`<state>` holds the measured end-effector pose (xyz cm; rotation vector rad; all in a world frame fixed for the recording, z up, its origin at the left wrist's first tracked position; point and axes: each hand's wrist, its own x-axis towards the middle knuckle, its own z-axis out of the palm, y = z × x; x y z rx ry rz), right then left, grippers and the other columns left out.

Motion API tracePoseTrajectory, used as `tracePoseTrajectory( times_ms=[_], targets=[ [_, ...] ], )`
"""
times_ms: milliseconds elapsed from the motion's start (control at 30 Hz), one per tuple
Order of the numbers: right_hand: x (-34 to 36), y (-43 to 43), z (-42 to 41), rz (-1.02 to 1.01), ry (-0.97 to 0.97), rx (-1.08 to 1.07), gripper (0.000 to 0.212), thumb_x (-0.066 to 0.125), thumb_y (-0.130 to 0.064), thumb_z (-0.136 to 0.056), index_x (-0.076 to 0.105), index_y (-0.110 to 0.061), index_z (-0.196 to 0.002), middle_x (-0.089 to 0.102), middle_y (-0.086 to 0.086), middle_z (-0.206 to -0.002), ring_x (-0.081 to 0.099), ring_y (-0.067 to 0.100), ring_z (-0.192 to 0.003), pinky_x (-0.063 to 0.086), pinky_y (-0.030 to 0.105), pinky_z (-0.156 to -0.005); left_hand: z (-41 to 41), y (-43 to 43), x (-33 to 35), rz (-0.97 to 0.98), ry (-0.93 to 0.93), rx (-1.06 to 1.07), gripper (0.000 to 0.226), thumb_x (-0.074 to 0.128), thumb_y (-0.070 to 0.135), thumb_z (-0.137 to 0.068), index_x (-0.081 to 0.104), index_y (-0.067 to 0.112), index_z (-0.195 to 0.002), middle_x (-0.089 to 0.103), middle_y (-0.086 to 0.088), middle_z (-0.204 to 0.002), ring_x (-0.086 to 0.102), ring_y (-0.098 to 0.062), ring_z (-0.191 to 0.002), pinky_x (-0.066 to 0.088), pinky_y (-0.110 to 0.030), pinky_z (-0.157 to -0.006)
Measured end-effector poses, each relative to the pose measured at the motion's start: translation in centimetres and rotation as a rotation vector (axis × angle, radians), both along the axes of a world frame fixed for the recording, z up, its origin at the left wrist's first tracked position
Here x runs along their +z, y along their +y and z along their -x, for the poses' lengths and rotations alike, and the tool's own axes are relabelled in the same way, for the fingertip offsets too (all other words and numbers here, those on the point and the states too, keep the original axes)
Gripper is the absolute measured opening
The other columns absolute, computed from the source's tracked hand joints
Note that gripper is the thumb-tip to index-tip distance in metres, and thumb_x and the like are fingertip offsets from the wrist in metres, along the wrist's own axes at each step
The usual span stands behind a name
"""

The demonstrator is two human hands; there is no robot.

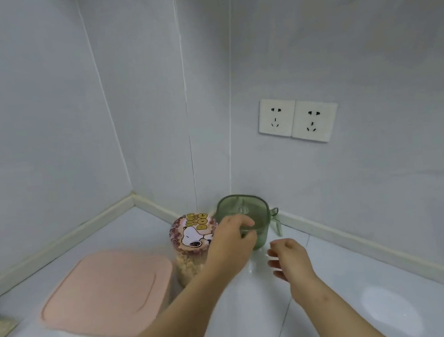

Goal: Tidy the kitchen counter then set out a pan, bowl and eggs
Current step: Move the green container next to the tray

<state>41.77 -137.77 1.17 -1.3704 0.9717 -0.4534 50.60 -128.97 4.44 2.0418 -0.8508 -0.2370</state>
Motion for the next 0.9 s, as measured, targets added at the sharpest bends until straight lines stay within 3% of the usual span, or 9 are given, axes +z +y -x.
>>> tracePoseTrajectory(
  times_ms=[133,267,367,467,567,700,800,900],
  targets=[
    [-1.7,-4.2,-0.4,-0.015,0.017,-0.132,0.014,0.047,-0.013,-0.092,0.053,-0.016,-0.079,0.057,0.005,-0.084,0.053,0.020,-0.072,0.042,0.029,-0.063,-2.3,-5.3,-2.1,-0.250,-0.074,0.034,0.029,0.050,0.022,-0.090,0.055,0.016,-0.118,0.040,-0.003,-0.138,0.034,-0.021,-0.129,0.030,-0.037,-0.110],
    [-3.0,-7.2,-2.4,0.005,0.010,-0.083,0.006,0.050,-0.021,-0.092,0.054,-0.017,-0.092,0.054,0.001,-0.096,0.049,0.015,-0.081,0.039,0.029,-0.078,-5.5,-9.3,-3.4,-0.469,-0.128,0.128,0.052,0.047,0.033,-0.091,0.035,0.017,-0.139,0.009,-0.012,-0.156,0.005,-0.036,-0.143,0.008,-0.052,-0.117],
    [-3.1,-9.1,-5.0,0.059,0.001,-0.005,0.042,0.048,-0.033,-0.094,0.041,-0.022,-0.134,0.046,-0.002,-0.131,0.045,0.018,-0.120,0.035,0.032,-0.101,-7.1,-10.8,-5.0,-0.573,-0.064,0.136,0.067,0.047,0.045,-0.090,0.017,0.030,-0.147,-0.004,-0.012,-0.157,-0.005,-0.043,-0.142,0.002,-0.062,-0.113],
    [-3.8,-10.8,-7.4,0.129,0.055,0.081,0.052,0.039,-0.037,-0.097,0.025,-0.027,-0.147,0.032,-0.002,-0.151,0.028,0.022,-0.140,0.023,0.041,-0.116,-7.2,-11.3,-6.7,-0.623,-0.097,0.127,0.065,0.041,0.055,-0.090,0.018,0.033,-0.147,0.003,-0.010,-0.158,-0.002,-0.044,-0.142,0.006,-0.062,-0.112],
    [-4.5,-11.6,-8.3,0.218,0.088,0.140,0.043,0.035,-0.030,-0.100,0.033,-0.023,-0.143,0.040,0.001,-0.145,0.038,0.020,-0.132,0.029,0.036,-0.112,-7.2,-11.1,-7.1,-0.631,-0.192,0.127,0.062,0.036,0.059,-0.090,0.021,0.034,-0.145,0.007,-0.008,-0.157,-0.001,-0.043,-0.142,0.008,-0.059,-0.113],
    [-5.0,-11.5,-7.5,0.394,0.270,0.084,0.021,0.041,-0.028,-0.096,0.054,-0.016,-0.108,0.060,0.004,-0.111,0.055,0.021,-0.097,0.046,0.036,-0.088,-7.1,-10.1,-7.6,-0.620,-0.264,0.078,0.055,0.038,0.061,-0.088,0.031,0.040,-0.138,0.012,-0.001,-0.157,0.000,-0.038,-0.143,0.008,-0.056,-0.115],
    [-4.8,-10.2,-5.1,0.348,0.289,0.091,0.019,0.042,-0.030,-0.097,0.051,-0.013,-0.099,0.058,0.003,-0.099,0.053,0.018,-0.085,0.041,0.026,-0.067,-6.3,-9.1,-7.5,-0.589,-0.282,-0.022,0.051,0.041,0.059,-0.087,0.036,0.042,-0.135,0.014,0.003,-0.156,0.000,-0.033,-0.144,0.009,-0.049,-0.116],
    [-4.7,-8.3,-1.8,0.244,0.273,0.083,0.026,0.039,-0.037,-0.098,0.051,-0.014,-0.101,0.056,0.000,-0.099,0.052,0.016,-0.089,0.040,0.026,-0.074,-4.8,-8.0,-6.8,-0.605,-0.277,-0.130,0.051,0.043,0.057,-0.088,0.034,0.042,-0.136,0.010,0.005,-0.157,-0.004,-0.029,-0.145,0.008,-0.045,-0.117]
  ],
)
